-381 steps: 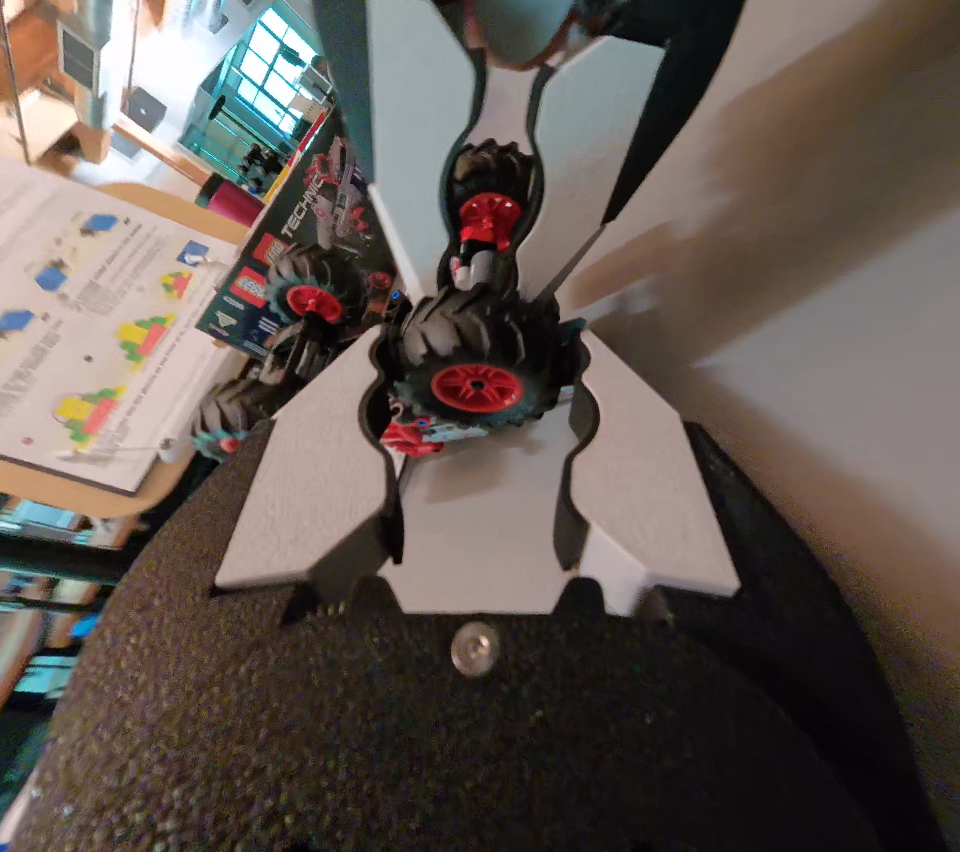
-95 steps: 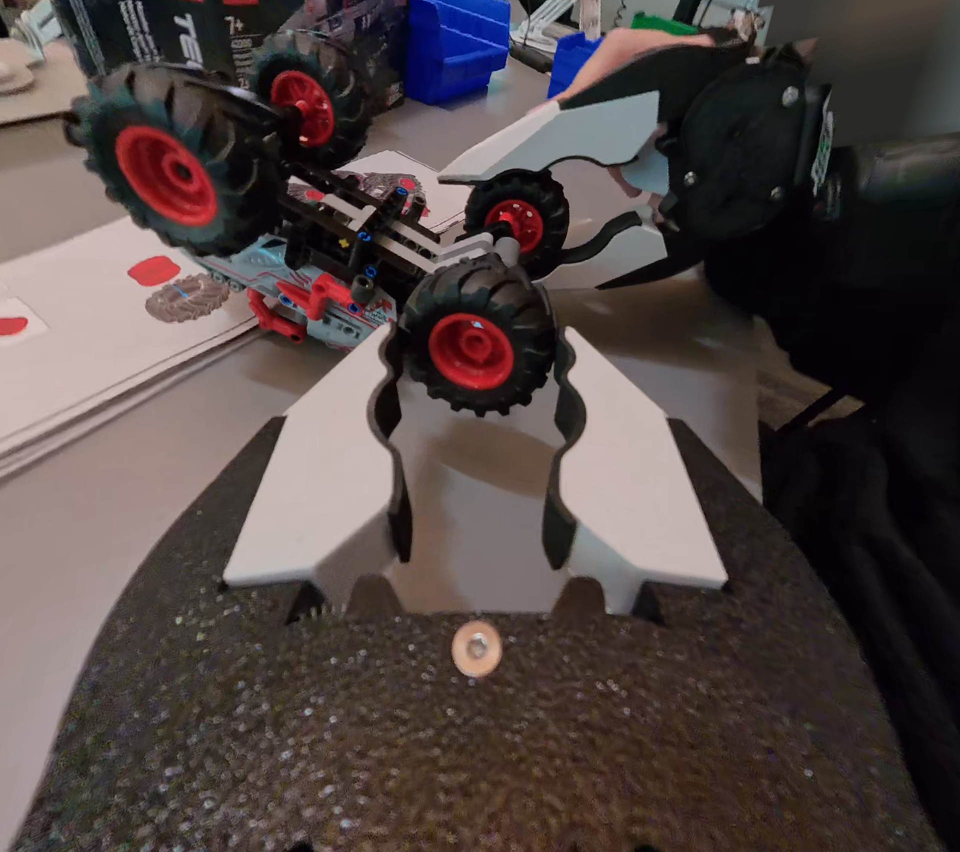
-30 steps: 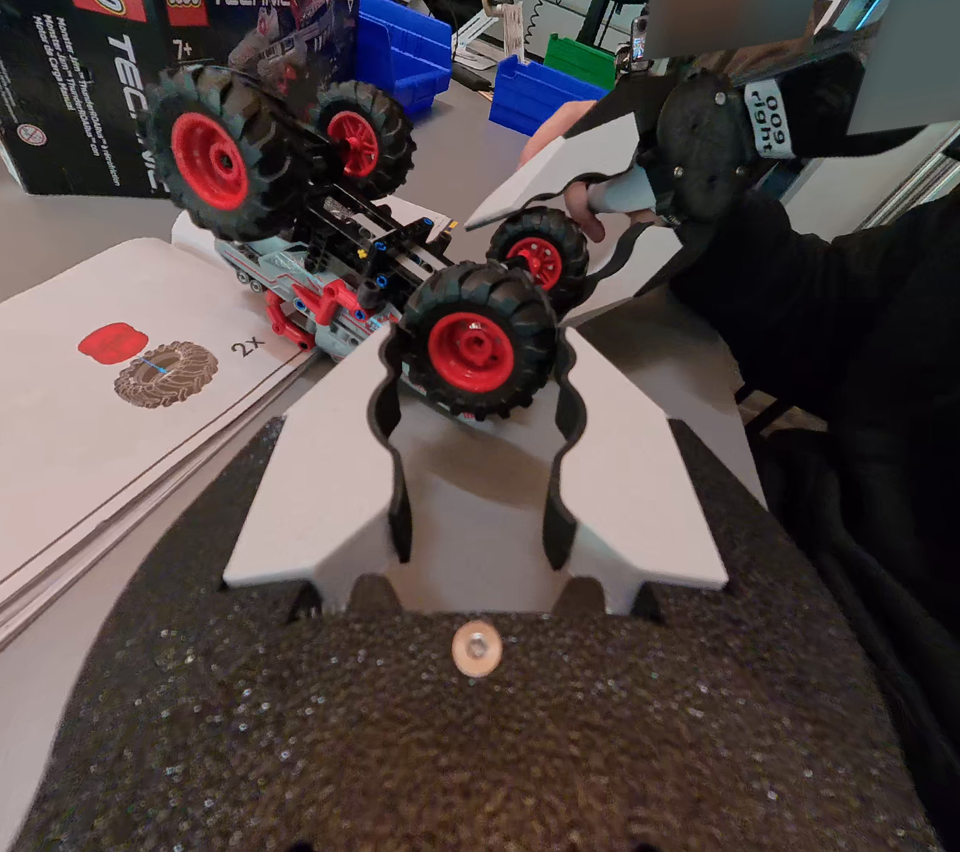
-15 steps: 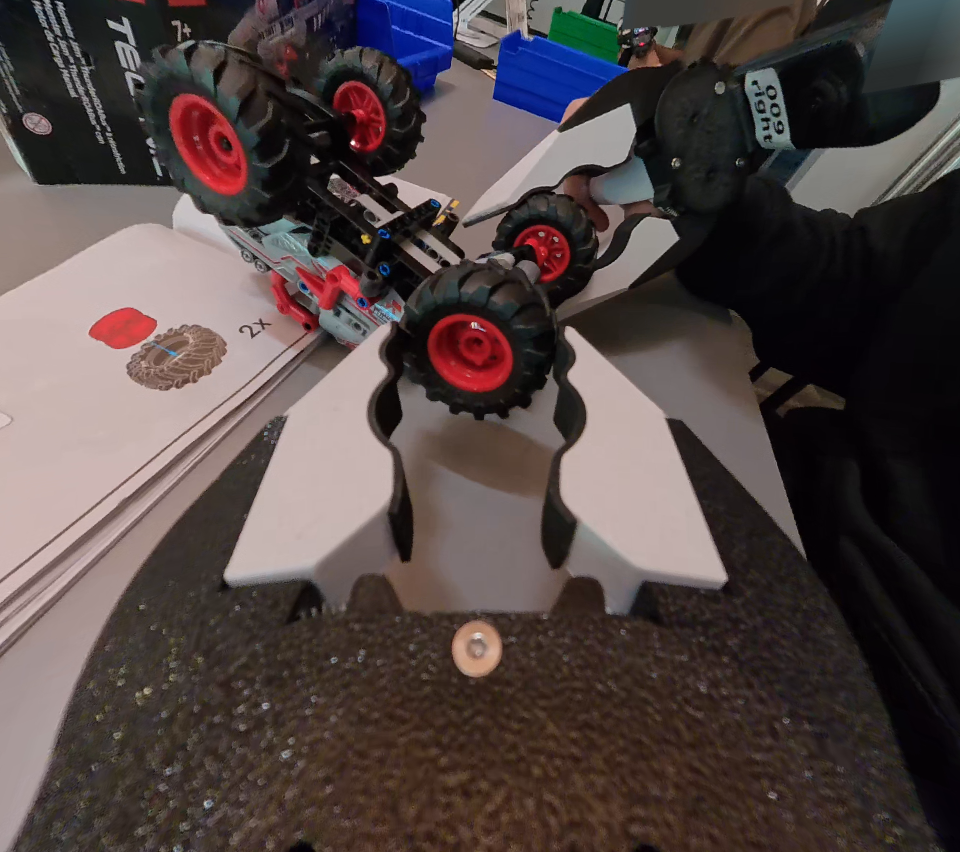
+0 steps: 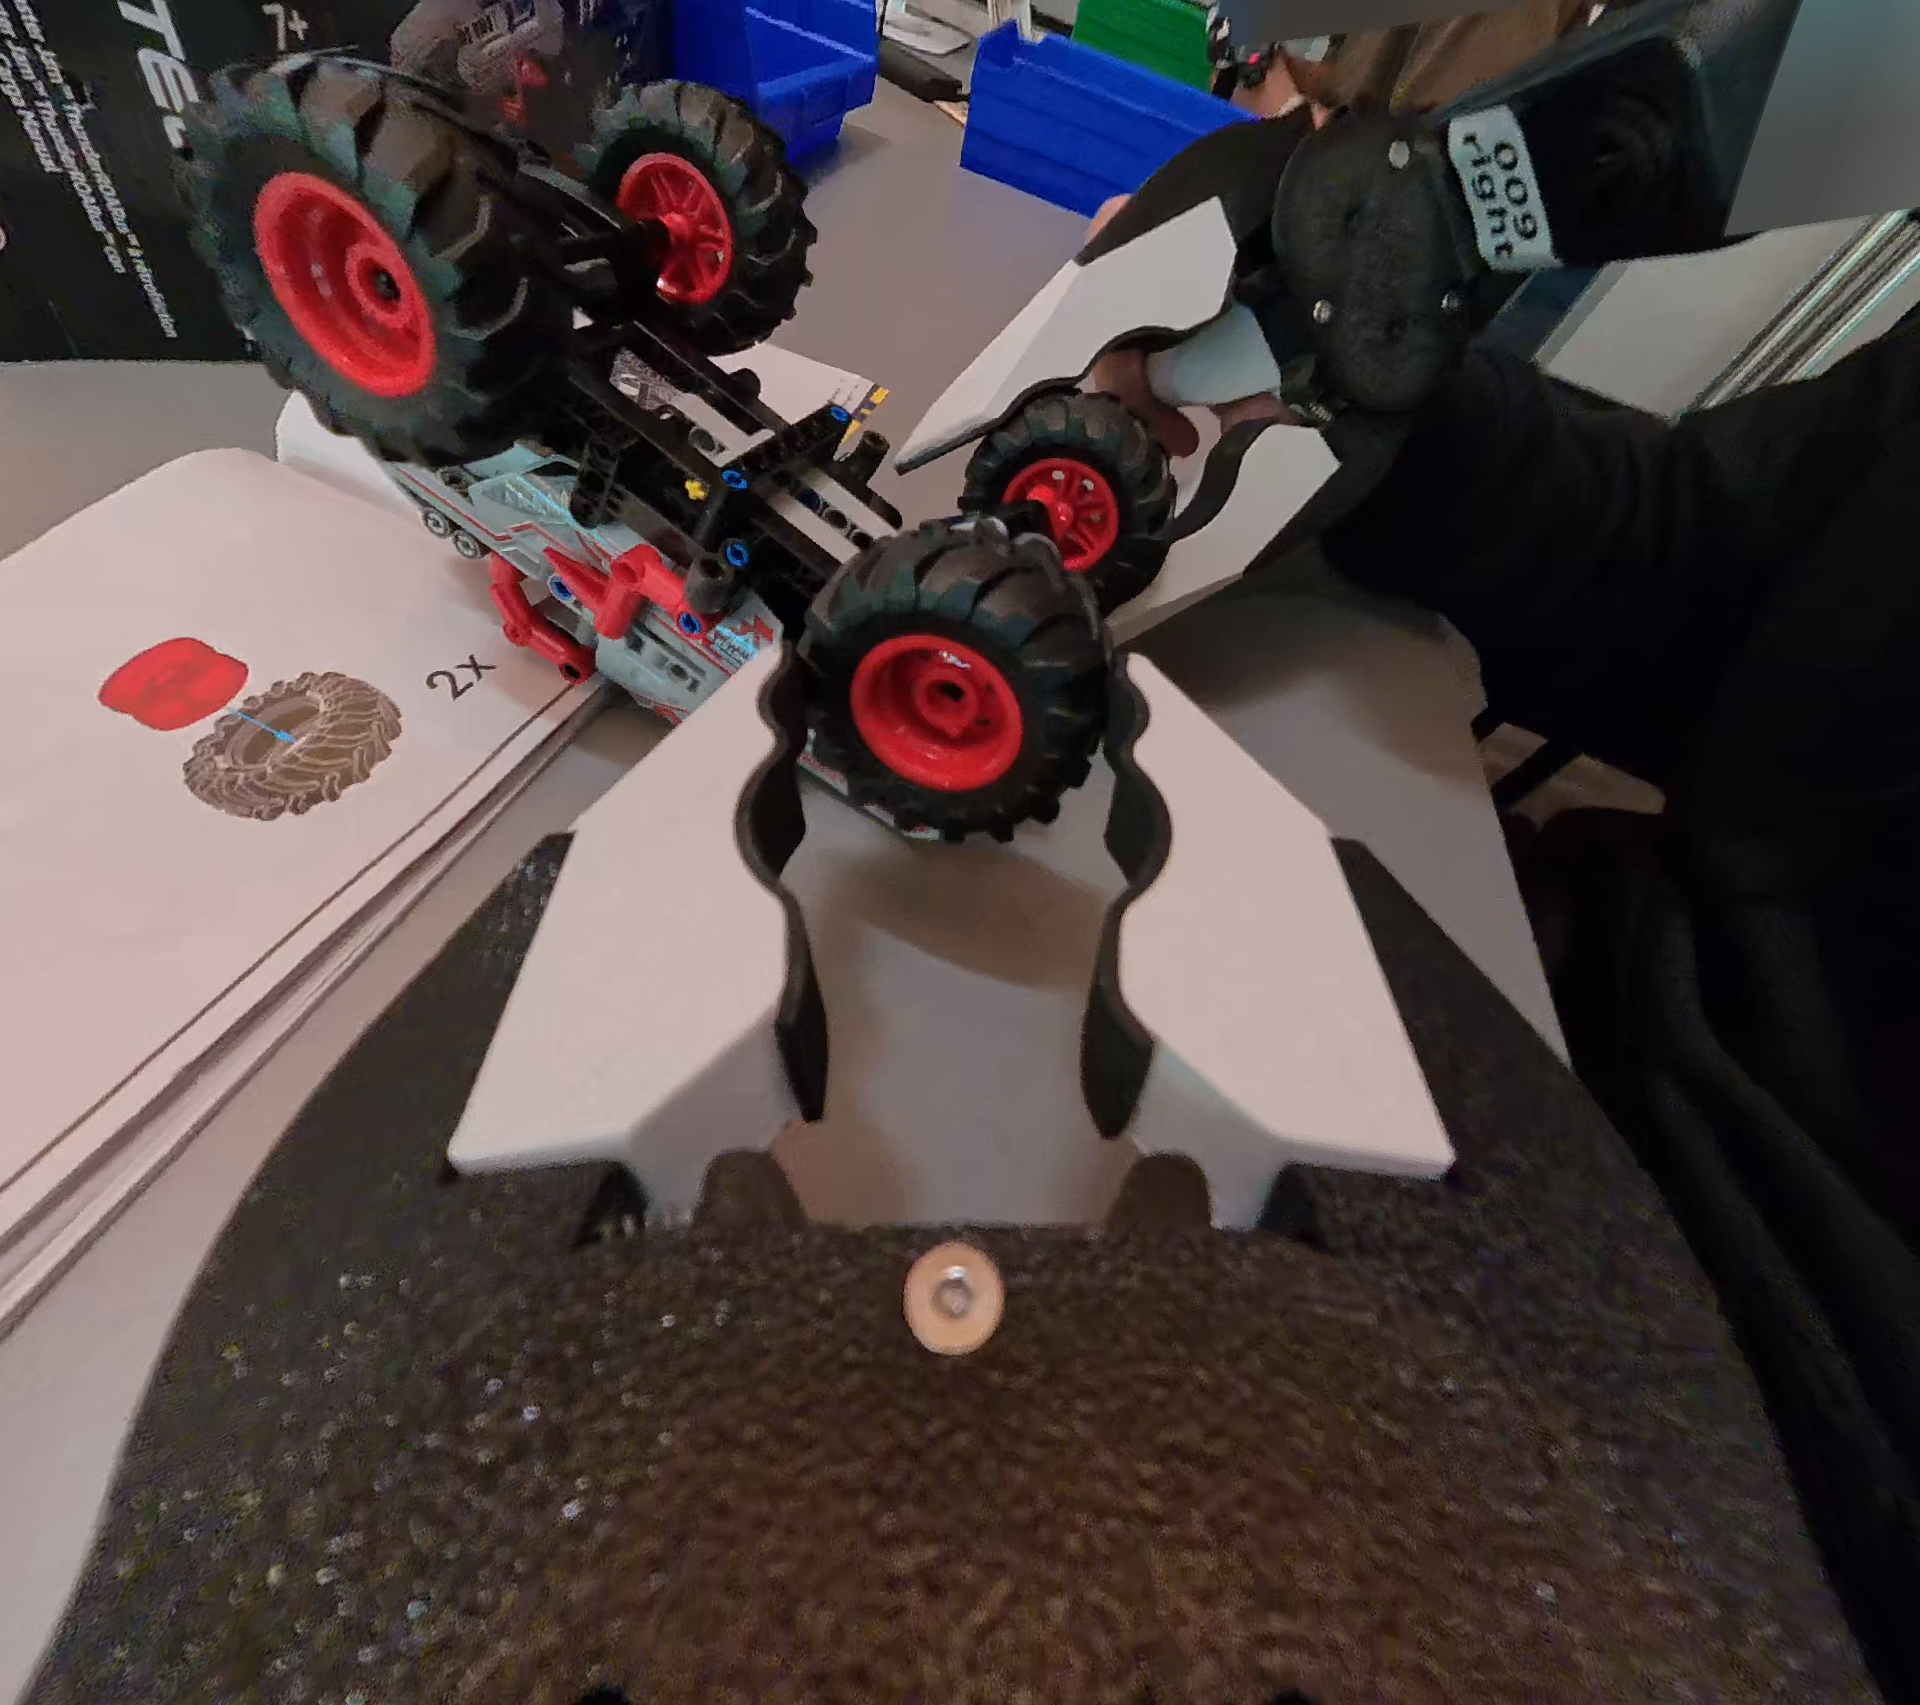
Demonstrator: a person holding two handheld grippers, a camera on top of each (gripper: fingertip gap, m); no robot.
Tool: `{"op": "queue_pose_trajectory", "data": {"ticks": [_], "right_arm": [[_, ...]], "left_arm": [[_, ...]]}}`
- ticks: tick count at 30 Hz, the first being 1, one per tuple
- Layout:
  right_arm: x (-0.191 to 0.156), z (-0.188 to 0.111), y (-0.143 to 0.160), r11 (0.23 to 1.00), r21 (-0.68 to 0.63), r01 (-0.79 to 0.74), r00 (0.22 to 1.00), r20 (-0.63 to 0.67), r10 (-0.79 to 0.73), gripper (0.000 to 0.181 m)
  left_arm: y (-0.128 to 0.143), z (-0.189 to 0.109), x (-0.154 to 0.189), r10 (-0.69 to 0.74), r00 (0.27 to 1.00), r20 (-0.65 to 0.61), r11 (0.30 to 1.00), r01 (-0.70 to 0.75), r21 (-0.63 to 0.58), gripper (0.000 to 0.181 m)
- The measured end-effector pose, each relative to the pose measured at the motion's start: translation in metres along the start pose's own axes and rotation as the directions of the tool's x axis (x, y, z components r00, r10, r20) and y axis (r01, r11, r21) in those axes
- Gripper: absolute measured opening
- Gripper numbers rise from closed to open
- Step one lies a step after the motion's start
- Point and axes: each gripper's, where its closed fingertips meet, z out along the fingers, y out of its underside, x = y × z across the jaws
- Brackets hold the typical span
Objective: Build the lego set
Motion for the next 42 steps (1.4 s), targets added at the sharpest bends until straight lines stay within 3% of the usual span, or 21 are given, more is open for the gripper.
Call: {"op": "queue_pose_trajectory", "data": {"ticks": [1, 14, 17, 21, 25, 31, 36, 42], "right_arm": [[0.0, 0.0, -0.001, 1.0, 0.005, -0.007, 1.0, 0.008, 0.007, 0.062], [0.0, 0.004, -0.007, 0.998, -0.001, -0.055, 0.99, 0.132, 0.055, 0.064], [0.003, 0.005, -0.006, 0.996, 0.046, -0.081, 0.992, 0.101, 0.076, 0.064], [0.005, 0.001, 0.001, 0.996, 0.059, -0.065, 0.996, 0.065, 0.061, 0.064], [0.006, -0.001, 0.004, 0.998, 0.051, -0.038, 0.998, 0.043, 0.035, 0.065], [0.005, 0.001, -0.003, 0.997, 0.078, 0.007, 0.998, 0.064, -0.012, 0.064], [0.005, 0.001, -0.004, 0.997, 0.08, 0.018, 0.995, 0.099, -0.026, 0.064], [0.011, -0.004, 0.017, 0.994, -0.033, 0.104, 0.994, 0.049, -0.103, 0.068]], "left_arm": [[0.0, 0.0, 0.0, 0.008, 1.0, 0.005, 1.0, -0.008, -0.009, 0.055], [0.005, -0.001, -0.005, -0.056, 0.998, -0.011, 0.998, 0.056, 0.005, 0.056], [0.001, 0.0, -0.009, -0.097, 0.995, -0.009, 0.995, 0.097, 0.02, 0.057], [0.0, 0.001, -0.006, 0.119, 0.991, 0.068, 0.993, -0.117, -0.028, 0.057], [-0.004, -0.007, -0.002, 0.372, 0.923, 0.098, 0.927, -0.365, -0.085, 0.057], [-0.007, -0.009, -0.001, 0.454, 0.891, 0.025, 0.89, -0.452, -0.065, 0.063], [0.008, 0.001, -0.005, 0.55, 0.831, -0.086, 0.82, -0.556, -0.134, 0.06], [0.003, 0.005, -0.004, 0.65, 0.759, -0.051, 0.747, -0.649, -0.145, 0.058]]}}
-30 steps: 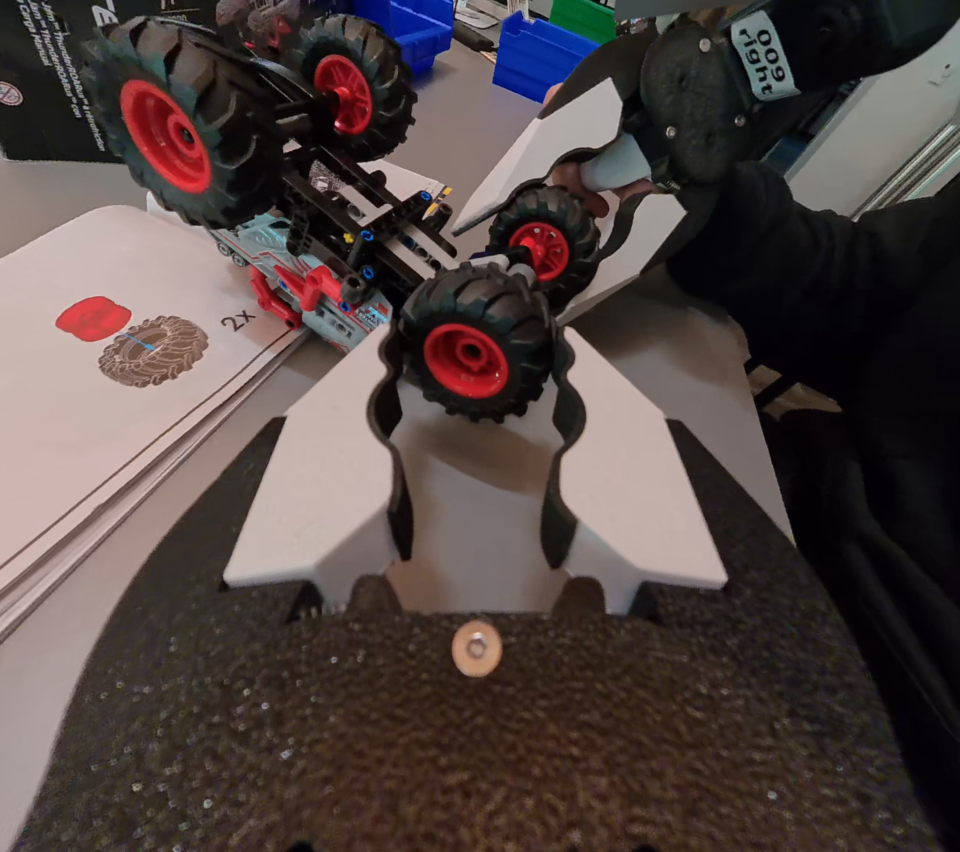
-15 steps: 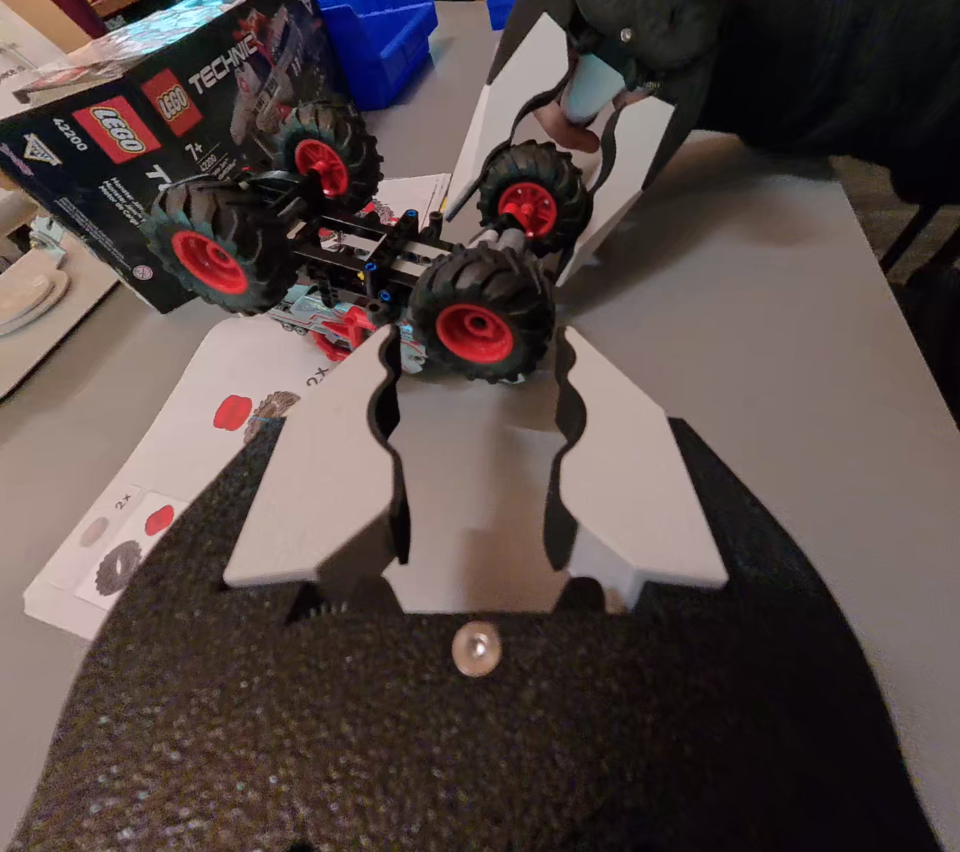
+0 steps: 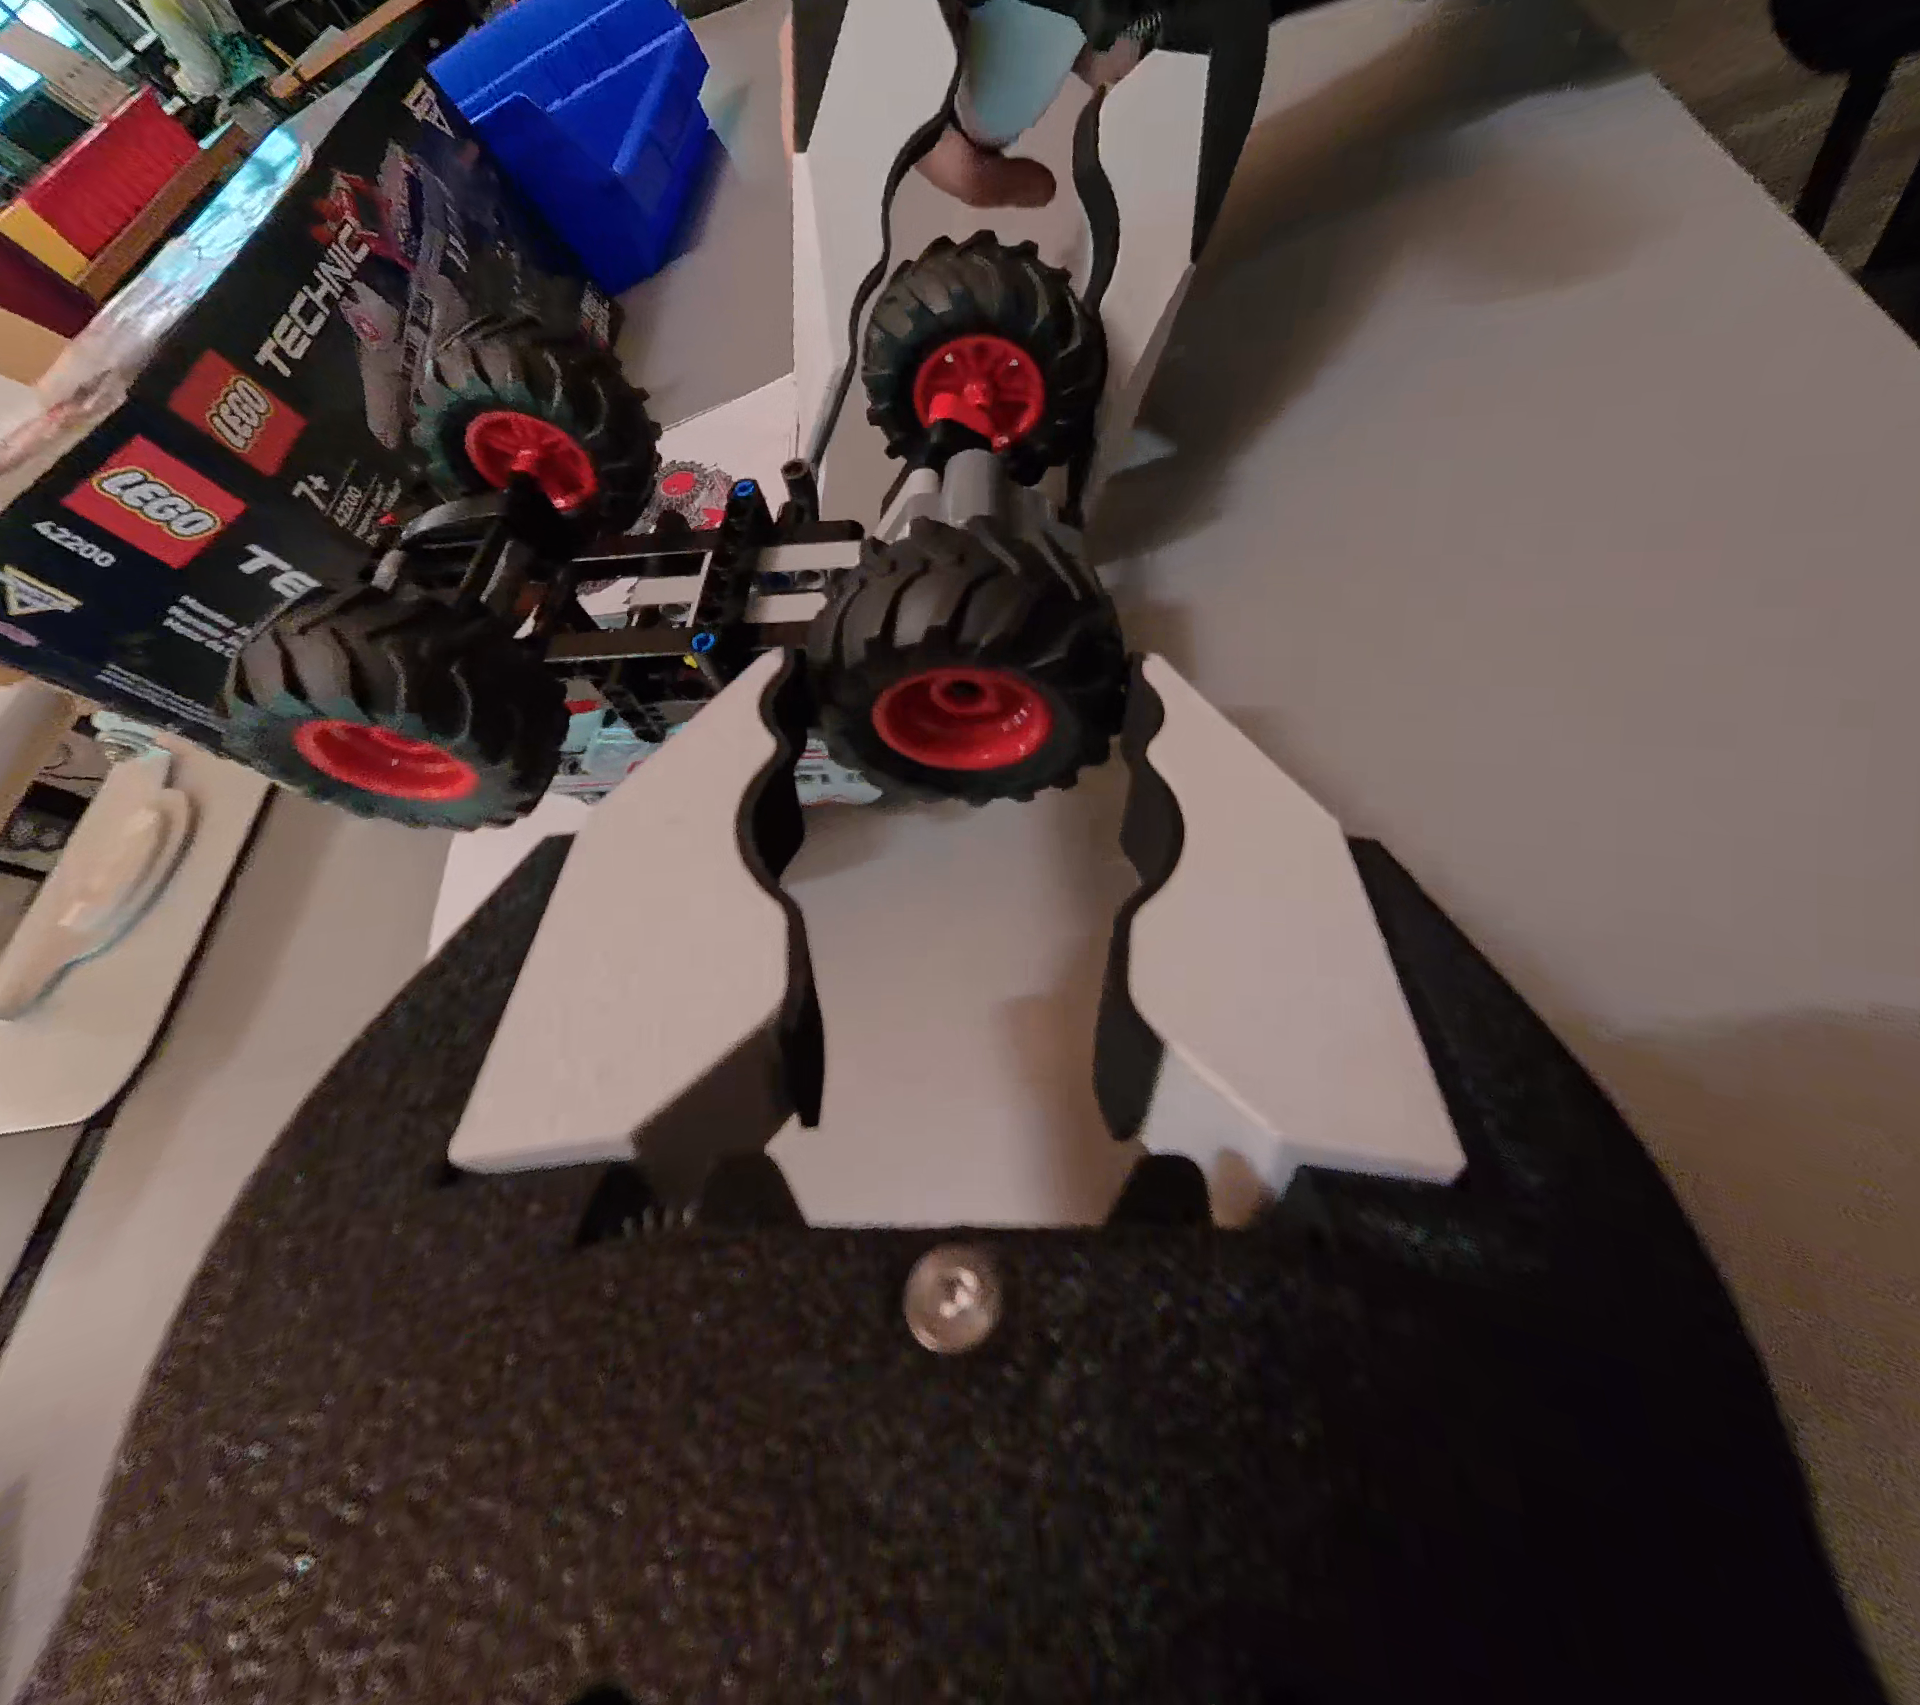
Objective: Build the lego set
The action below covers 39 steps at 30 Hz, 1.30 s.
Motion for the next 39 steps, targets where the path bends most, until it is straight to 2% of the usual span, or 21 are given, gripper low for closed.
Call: {"op": "queue_pose_trajectory", "data": {"ticks": [4, 8, 16, 22, 25, 32, 39], "right_arm": [[-0.002, -0.001, 0.002, 1.0, -0.006, 0.008, 1.0, 0.004, -0.008, 0.061], [0.002, 0.003, 0.001, 0.998, -0.051, 0.045, 0.999, -0.027, -0.046, 0.063], [0.004, 0.005, -0.005, 0.996, -0.054, 0.071, 0.994, -0.083, -0.076, 0.063], [0.002, 0.006, -0.009, 0.999, -0.021, 0.044, 0.998, -0.034, -0.045, 0.062], [-0.001, 0.007, -0.01, 0.999, 0.012, -0.033, 0.999, 0.004, 0.033, 0.061], [-0.001, 0.009, -0.014, 0.993, 0.029, -0.113, 0.993, 0.031, 0.112, 0.06], [0.003, 0.011, -0.02, 0.996, -0.016, -0.085, 0.991, 0.101, 0.086, 0.06]], "left_arm": [[0.0, -0.001, 0.0, -0.037, 0.999, -0.007, 0.999, 0.037, 0.003, 0.059], [0.0, -0.001, 0.002, -0.074, 0.997, -0.018, 0.997, 0.075, 0.023, 0.058], [0.005, -0.003, 0.002, -0.093, 0.995, -0.039, 0.993, 0.095, 0.065, 0.058], [0.007, -0.003, 0.001, -0.089, 0.995, -0.034, 0.992, 0.092, 0.086, 0.058], [0.008, -0.002, 0.001, -0.104, 0.994, -0.035, 0.988, 0.107, 0.113, 0.057], [0.009, -0.001, 0.0, -0.124, 0.992, -0.037, 0.983, 0.127, 0.135, 0.056], [0.014, -0.002, -0.003, -0.128, 0.991, -0.04, 0.985, 0.132, 0.113, 0.055]]}}
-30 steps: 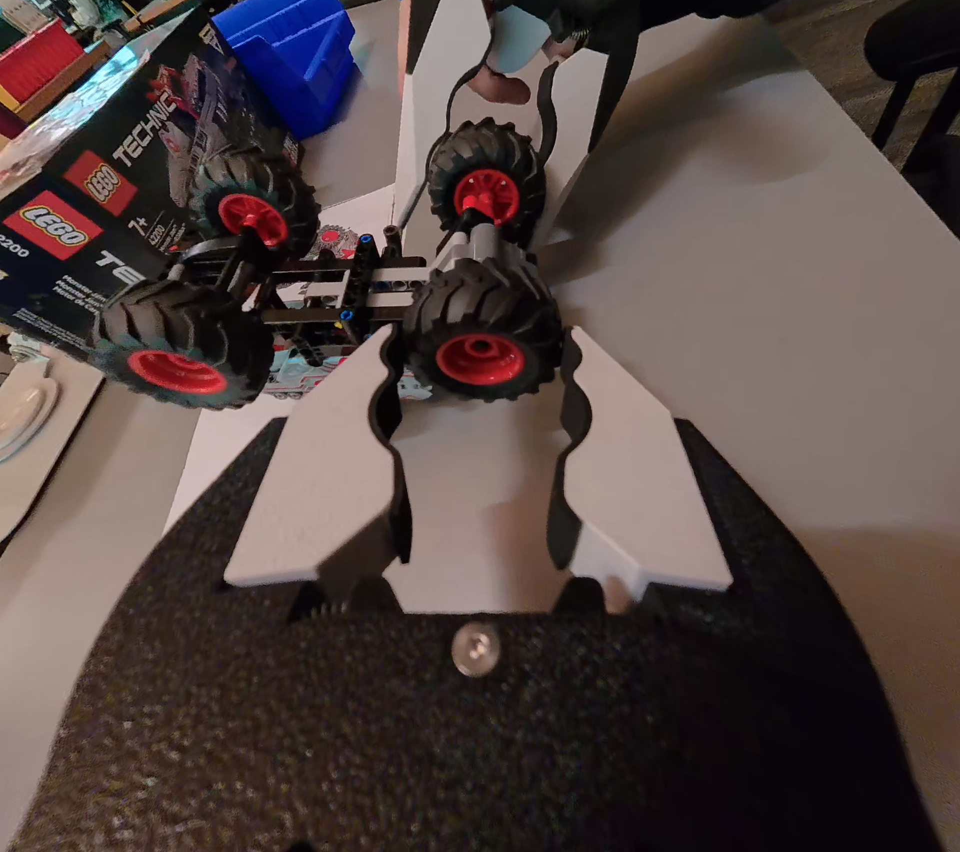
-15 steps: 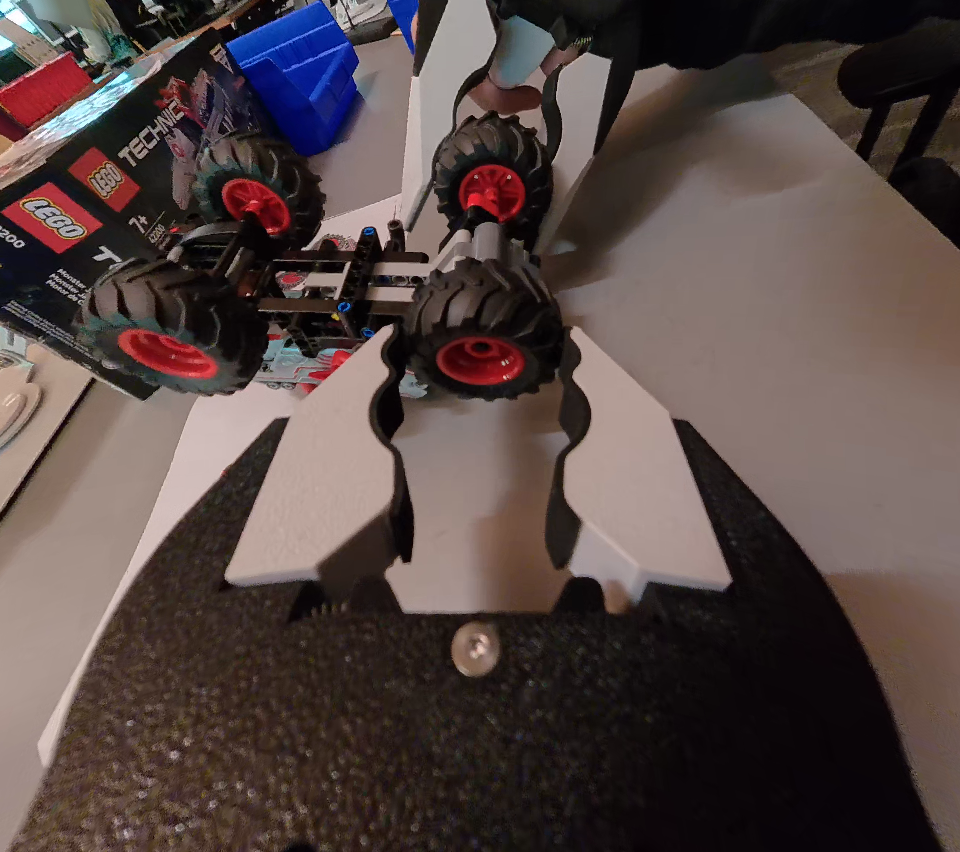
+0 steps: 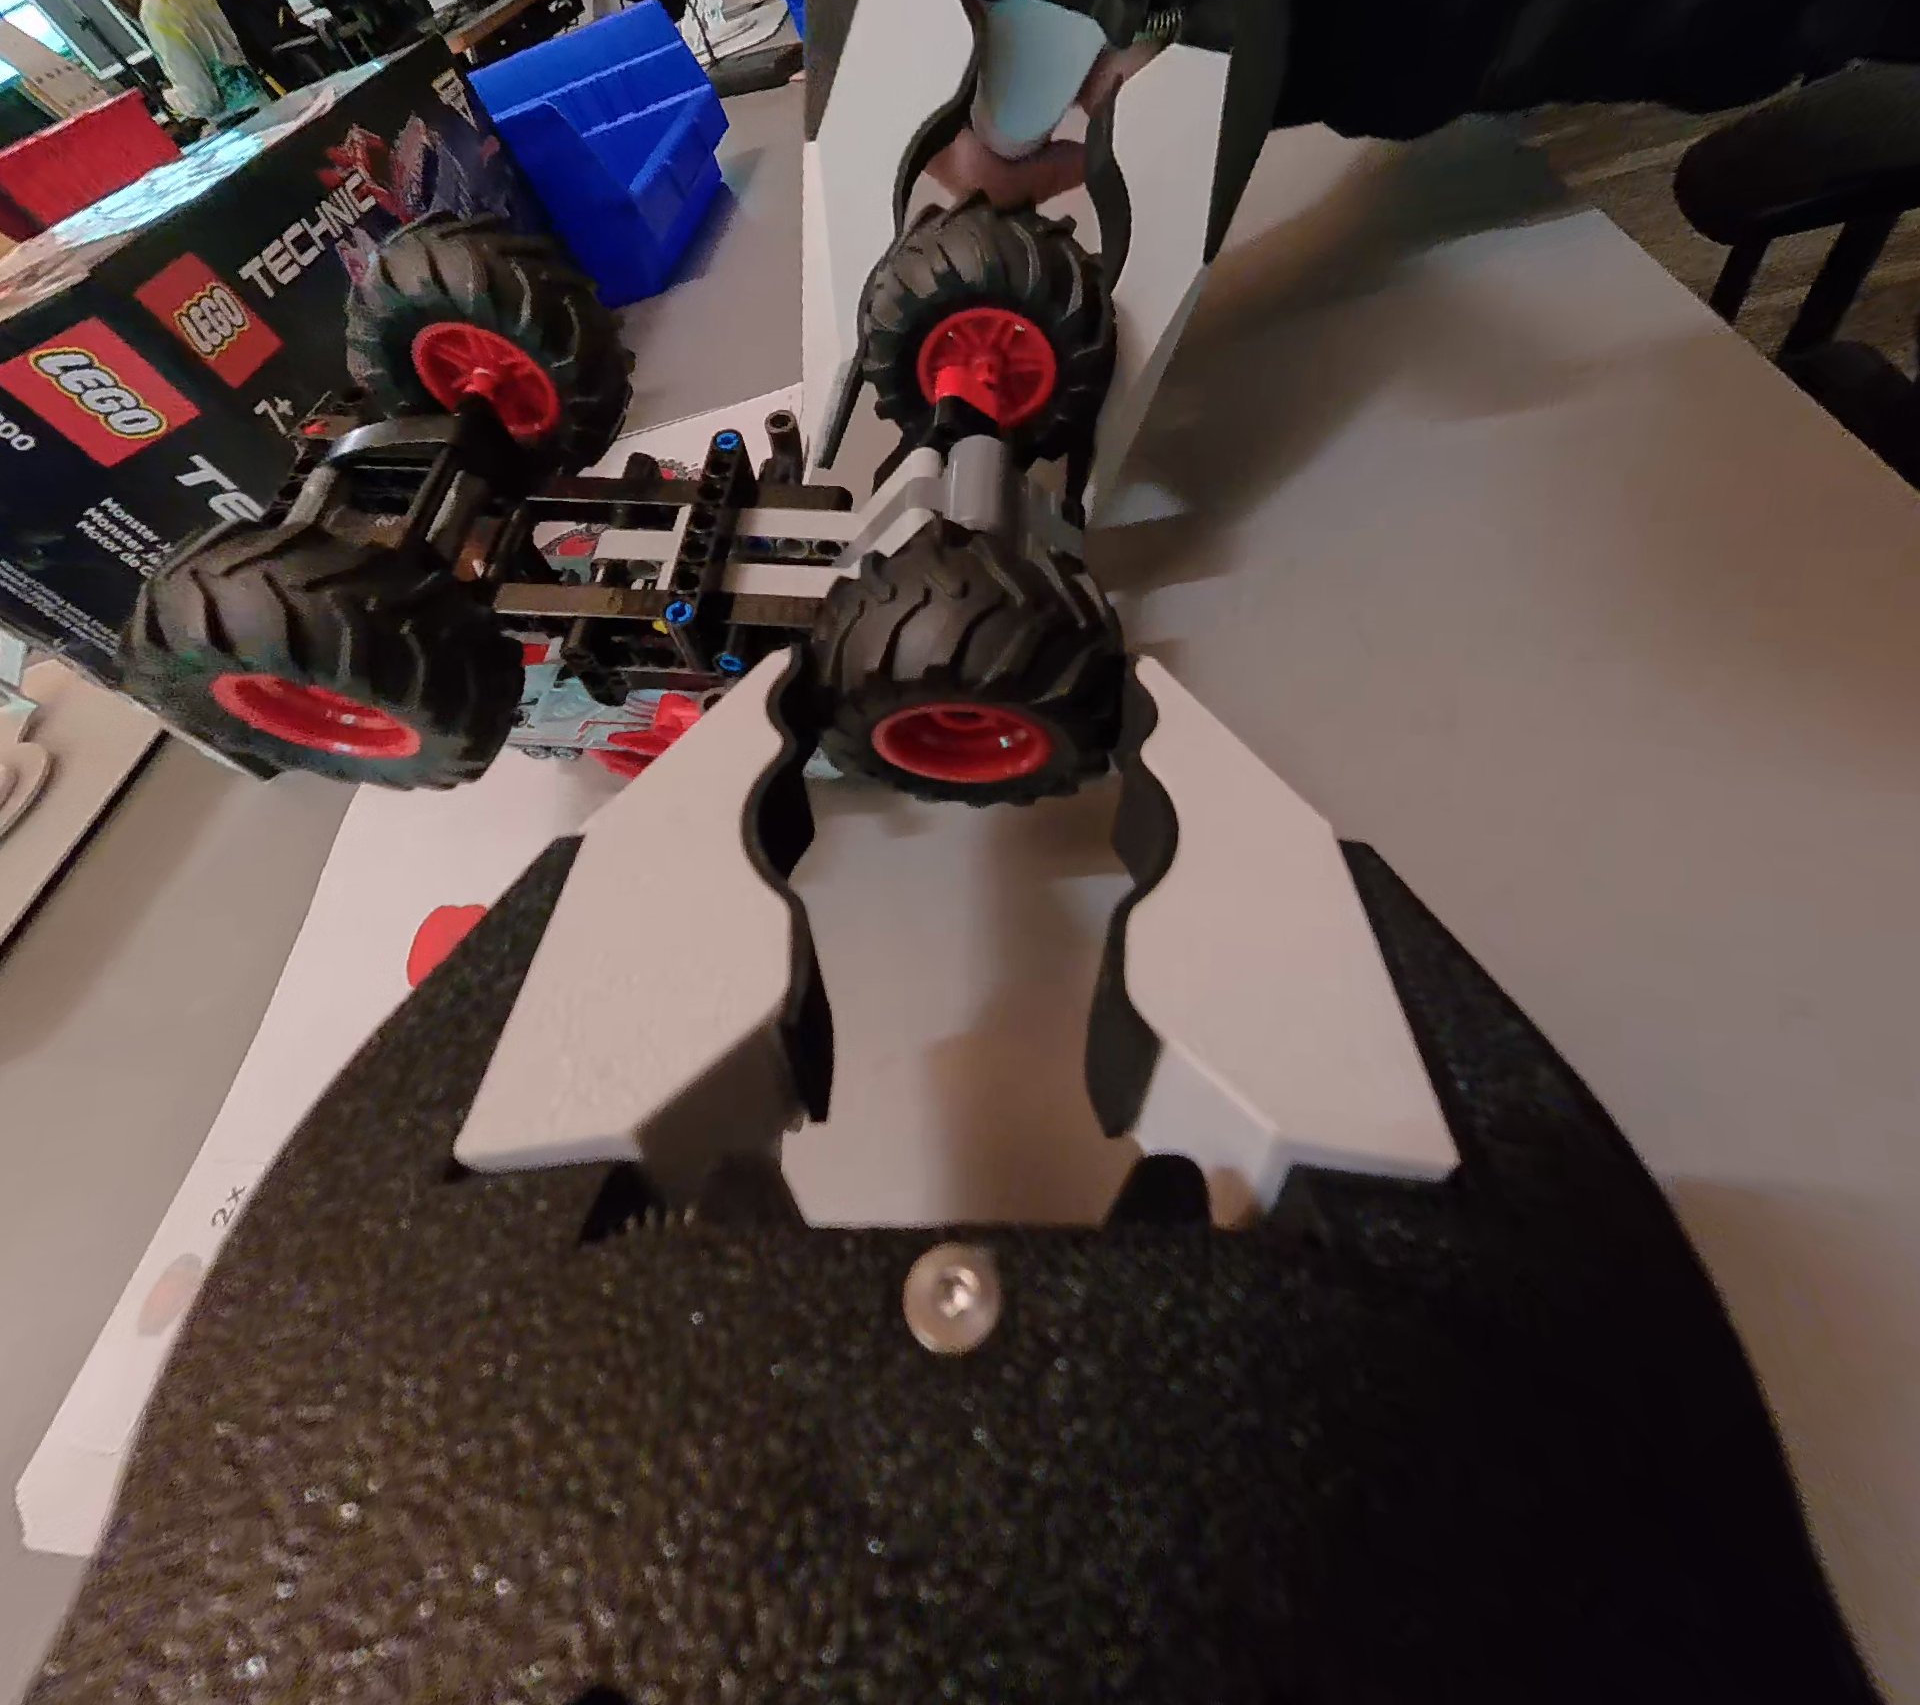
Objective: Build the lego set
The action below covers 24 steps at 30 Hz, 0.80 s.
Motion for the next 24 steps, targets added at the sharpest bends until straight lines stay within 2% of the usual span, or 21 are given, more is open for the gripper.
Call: {"op": "queue_pose_trajectory", "data": {"ticks": [11, 16, 18, 22, 24], "right_arm": [[0.005, 0.004, -0.003, 0.992, -0.128, 0.02, 0.995, 0.096, -0.008, 0.06], [0.007, 0.0, 0.001, 0.986, -0.164, 0.036, 0.997, 0.067, -0.026, 0.062], [0.008, 0.001, -0.005, 0.993, -0.114, 0.037, 0.999, 0.017, -0.035, 0.063], [-0.003, -0.001, -0.012, 0.997, 0.038, -0.073, 0.997, -0.024, 0.074, 0.063], [-0.009, -0.003, -0.01, 0.995, 0.057, -0.086, 0.995, -0.042, 0.089, 0.063]], "left_arm": [[0.01, 0.003, -0.004, 0.009, 1.0, 0.003, 0.998, -0.009, -0.065, 0.054], [0.009, 0.004, -0.006, -0.001, 1.0, 0.003, 0.998, 0.001, -0.057, 0.057], [0.011, 0.002, -0.006, -0.01, 1.0, -0.009, 0.998, 0.009, -0.064, 0.058], [0.005, -0.003, 0.002, -0.015, 0.999, -0.043, 0.999, 0.014, -0.043, 0.059], [-0.002, -0.003, 0.008, -0.008, 0.998, -0.068, 1.0, 0.006, -0.029, 0.059]]}}
